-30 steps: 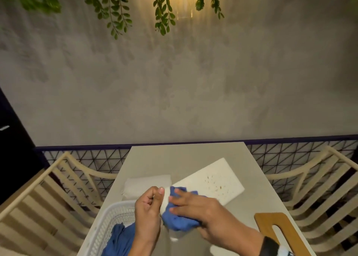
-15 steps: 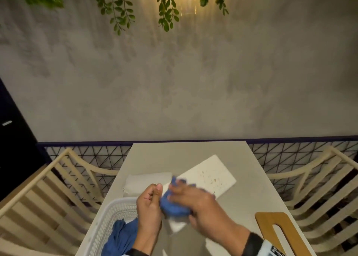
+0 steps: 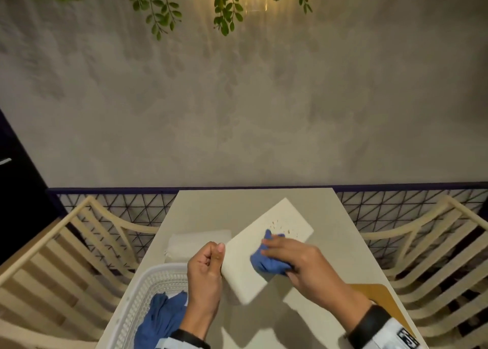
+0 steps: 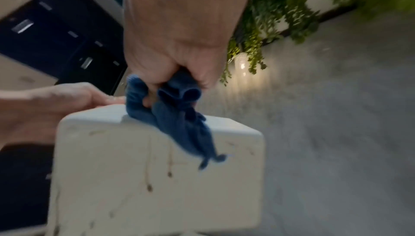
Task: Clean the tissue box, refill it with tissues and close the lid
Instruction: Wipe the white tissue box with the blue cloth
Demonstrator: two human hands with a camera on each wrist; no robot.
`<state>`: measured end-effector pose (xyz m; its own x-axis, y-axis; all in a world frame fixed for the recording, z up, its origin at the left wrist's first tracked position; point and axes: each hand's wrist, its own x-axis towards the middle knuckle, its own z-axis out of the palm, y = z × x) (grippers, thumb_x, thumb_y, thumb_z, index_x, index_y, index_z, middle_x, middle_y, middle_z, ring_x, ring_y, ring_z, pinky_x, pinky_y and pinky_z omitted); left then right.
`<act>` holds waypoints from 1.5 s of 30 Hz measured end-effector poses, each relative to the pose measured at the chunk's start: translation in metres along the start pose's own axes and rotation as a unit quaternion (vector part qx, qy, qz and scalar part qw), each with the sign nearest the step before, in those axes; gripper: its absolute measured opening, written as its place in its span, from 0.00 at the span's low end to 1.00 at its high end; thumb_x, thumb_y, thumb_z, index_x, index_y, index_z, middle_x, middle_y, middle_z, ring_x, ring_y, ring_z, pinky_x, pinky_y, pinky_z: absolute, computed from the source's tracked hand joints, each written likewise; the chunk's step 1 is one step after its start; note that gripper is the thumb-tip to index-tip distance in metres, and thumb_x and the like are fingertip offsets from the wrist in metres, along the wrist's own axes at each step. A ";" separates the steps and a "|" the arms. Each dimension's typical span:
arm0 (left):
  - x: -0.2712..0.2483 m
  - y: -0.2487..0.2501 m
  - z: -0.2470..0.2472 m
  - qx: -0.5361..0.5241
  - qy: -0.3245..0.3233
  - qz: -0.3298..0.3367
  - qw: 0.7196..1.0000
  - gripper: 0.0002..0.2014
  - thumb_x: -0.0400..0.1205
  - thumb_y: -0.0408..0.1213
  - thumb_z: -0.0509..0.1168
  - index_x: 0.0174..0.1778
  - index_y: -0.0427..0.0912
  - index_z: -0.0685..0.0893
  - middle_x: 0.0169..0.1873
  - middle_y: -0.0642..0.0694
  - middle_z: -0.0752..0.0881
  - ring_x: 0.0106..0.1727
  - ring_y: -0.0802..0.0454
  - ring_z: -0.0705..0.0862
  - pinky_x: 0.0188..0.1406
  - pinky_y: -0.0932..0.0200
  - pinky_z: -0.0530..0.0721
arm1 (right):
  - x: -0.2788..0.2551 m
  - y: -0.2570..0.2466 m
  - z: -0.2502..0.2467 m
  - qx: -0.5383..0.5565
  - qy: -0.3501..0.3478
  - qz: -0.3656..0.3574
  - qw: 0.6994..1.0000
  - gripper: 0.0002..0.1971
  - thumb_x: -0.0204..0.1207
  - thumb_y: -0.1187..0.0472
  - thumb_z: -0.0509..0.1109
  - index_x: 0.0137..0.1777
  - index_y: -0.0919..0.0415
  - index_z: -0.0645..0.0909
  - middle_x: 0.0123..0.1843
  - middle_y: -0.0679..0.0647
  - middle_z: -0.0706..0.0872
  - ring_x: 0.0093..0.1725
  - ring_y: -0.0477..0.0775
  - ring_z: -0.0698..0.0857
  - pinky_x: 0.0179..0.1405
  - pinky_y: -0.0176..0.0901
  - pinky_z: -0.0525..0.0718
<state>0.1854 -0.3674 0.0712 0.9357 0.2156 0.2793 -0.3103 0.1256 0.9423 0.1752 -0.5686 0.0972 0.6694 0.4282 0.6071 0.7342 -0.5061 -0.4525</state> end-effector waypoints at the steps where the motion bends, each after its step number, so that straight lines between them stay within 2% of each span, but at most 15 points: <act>1: 0.000 0.002 0.004 -0.009 0.002 -0.001 1.000 0.20 0.72 0.49 0.67 0.22 0.41 0.71 0.21 0.45 0.67 0.27 0.52 0.64 0.27 0.58 0.63 | 0.009 -0.010 0.007 -0.009 0.016 0.014 1.000 0.20 0.64 0.72 0.63 0.56 0.64 0.86 0.60 0.63 0.87 0.66 0.46 0.77 0.72 0.27 0.66; 5: 0.001 0.008 0.006 -0.034 0.009 0.020 0.999 0.20 0.74 0.42 0.69 0.24 0.40 0.68 0.17 0.53 0.68 0.23 0.61 0.64 0.24 0.63 0.64 | -0.009 -0.029 0.015 0.008 -0.142 -0.102 0.985 0.21 0.73 0.76 0.65 0.64 0.63 0.81 0.70 0.60 0.80 0.74 0.51 0.71 0.76 0.36 0.63; 10: -0.004 0.008 0.012 0.005 -0.020 0.024 1.000 0.19 0.73 0.49 0.64 0.21 0.45 0.67 0.19 0.51 0.65 0.25 0.56 0.62 0.23 0.59 0.60 | 0.015 -0.004 -0.007 -0.009 0.055 0.025 0.998 0.21 0.60 0.77 0.68 0.53 0.64 0.87 0.57 0.55 0.87 0.61 0.48 0.80 0.69 0.24 0.67; 13: 0.000 0.011 0.013 -0.059 0.007 0.019 0.998 0.18 0.77 0.37 0.63 0.20 0.46 0.72 0.15 0.53 0.70 0.21 0.62 0.65 0.19 0.67 0.65 | 0.022 -0.026 0.011 0.008 -0.008 -0.068 0.998 0.19 0.62 0.76 0.61 0.51 0.73 0.86 0.57 0.66 0.86 0.62 0.54 0.77 0.72 0.32 0.62; 15: 0.000 0.013 0.011 -0.065 0.004 0.015 0.998 0.18 0.76 0.41 0.66 0.21 0.42 0.71 0.17 0.53 0.69 0.22 0.59 0.66 0.21 0.64 0.65 | 0.009 -0.019 -0.004 0.033 -0.084 -0.103 0.991 0.22 0.62 0.79 0.65 0.55 0.66 0.85 0.61 0.64 0.86 0.68 0.49 0.76 0.72 0.36 0.69; 17: -0.004 0.011 0.013 -0.051 -0.009 0.002 0.999 0.22 0.70 0.51 0.66 0.22 0.37 0.67 0.21 0.44 0.66 0.26 0.52 0.63 0.25 0.58 0.61 | 0.011 0.004 -0.020 0.016 -0.019 -0.020 0.999 0.25 0.59 0.78 0.67 0.56 0.60 0.85 0.60 0.58 0.87 0.66 0.39 0.76 0.68 0.38 0.74; 19: -0.005 0.007 0.018 -0.046 0.007 -0.012 0.999 0.22 0.68 0.53 0.66 0.23 0.38 0.68 0.23 0.43 0.66 0.27 0.51 0.63 0.24 0.59 0.61 | 0.028 0.003 -0.019 -0.005 0.042 0.031 0.999 0.20 0.61 0.74 0.67 0.53 0.64 0.87 0.56 0.61 0.89 0.64 0.42 0.76 0.67 0.32 0.70; 22: -0.002 0.006 0.020 -0.094 0.017 -0.026 0.995 0.18 0.71 0.44 0.66 0.24 0.36 0.71 0.27 0.38 0.71 0.32 0.48 0.66 0.29 0.56 0.66 | 0.036 -0.020 0.006 0.000 0.011 -0.020 1.000 0.19 0.65 0.69 0.60 0.52 0.69 0.87 0.58 0.66 0.87 0.64 0.51 0.75 0.71 0.29 0.61; 26: -0.005 0.001 0.018 -0.082 -0.022 -0.069 0.994 0.19 0.67 0.39 0.75 0.20 0.43 0.69 0.28 0.39 0.66 0.32 0.49 0.62 0.30 0.55 0.63 | 0.022 -0.011 0.008 0.002 -0.028 -0.007 1.000 0.17 0.72 0.65 0.62 0.58 0.61 0.86 0.65 0.59 0.84 0.68 0.44 0.75 0.73 0.39 0.68; 30: -0.005 -0.002 0.013 -0.119 -0.040 -0.069 0.990 0.16 0.59 0.45 0.73 0.19 0.48 0.70 0.22 0.44 0.68 0.26 0.54 0.66 0.23 0.63 0.67 | 0.016 -0.018 0.021 0.009 -0.048 -0.034 0.998 0.14 0.79 0.64 0.58 0.55 0.62 0.85 0.65 0.65 0.83 0.67 0.51 0.75 0.75 0.27 0.61; 33: -0.006 0.002 0.010 -0.120 -0.038 -0.044 0.991 0.16 0.58 0.46 0.72 0.17 0.49 0.69 0.16 0.54 0.67 0.21 0.59 0.63 0.19 0.67 0.62 | -0.005 -0.006 -0.005 -0.016 -0.098 -0.052 0.994 0.21 0.70 0.69 0.63 0.60 0.48 0.81 0.76 0.51 0.73 0.73 0.50 0.74 0.73 0.27 0.65; 35: -0.008 0.007 0.014 -0.108 -0.038 -0.028 0.993 0.17 0.59 0.46 0.71 0.16 0.50 0.68 0.15 0.56 0.66 0.19 0.61 0.62 0.18 0.66 0.60 | 0.001 0.008 -0.020 -0.027 -0.012 0.028 0.999 0.25 0.65 0.73 0.67 0.60 0.50 0.83 0.74 0.47 0.71 0.71 0.50 0.76 0.71 0.21 0.63; 37: -0.008 0.008 0.018 -0.114 -0.021 -0.025 0.993 0.17 0.62 0.40 0.71 0.16 0.50 0.67 0.15 0.56 0.66 0.20 0.62 0.62 0.18 0.66 0.61 | 0.022 -0.002 -0.012 -0.031 0.029 0.047 0.998 0.24 0.62 0.75 0.65 0.59 0.58 0.85 0.68 0.52 0.78 0.66 0.56 0.80 0.70 0.18 0.61; 41: 0.001 0.008 0.008 -0.142 -0.004 -0.014 0.990 0.18 0.66 0.35 0.69 0.16 0.49 0.67 0.17 0.56 0.66 0.21 0.61 0.64 0.19 0.67 0.64 | 0.010 -0.018 -0.001 0.000 -0.092 -0.100 0.991 0.22 0.64 0.76 0.63 0.58 0.63 0.83 0.66 0.64 0.83 0.68 0.50 0.77 0.71 0.30 0.69; 45: -0.010 0.007 0.011 -0.095 -0.027 -0.017 0.995 0.18 0.65 0.41 0.70 0.17 0.50 0.66 0.18 0.55 0.65 0.22 0.59 0.62 0.21 0.64 0.62 | 0.026 0.002 -0.018 -0.019 0.008 -0.004 1.000 0.22 0.60 0.77 0.71 0.56 0.65 0.85 0.63 0.62 0.85 0.68 0.39 0.71 0.72 0.27 0.65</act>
<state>0.1752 -0.3790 0.0771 0.9521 0.1569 0.2624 -0.3000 0.3140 0.9008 0.1919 -0.5719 0.1246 0.6606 0.4204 0.6220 0.7350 -0.5310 -0.4218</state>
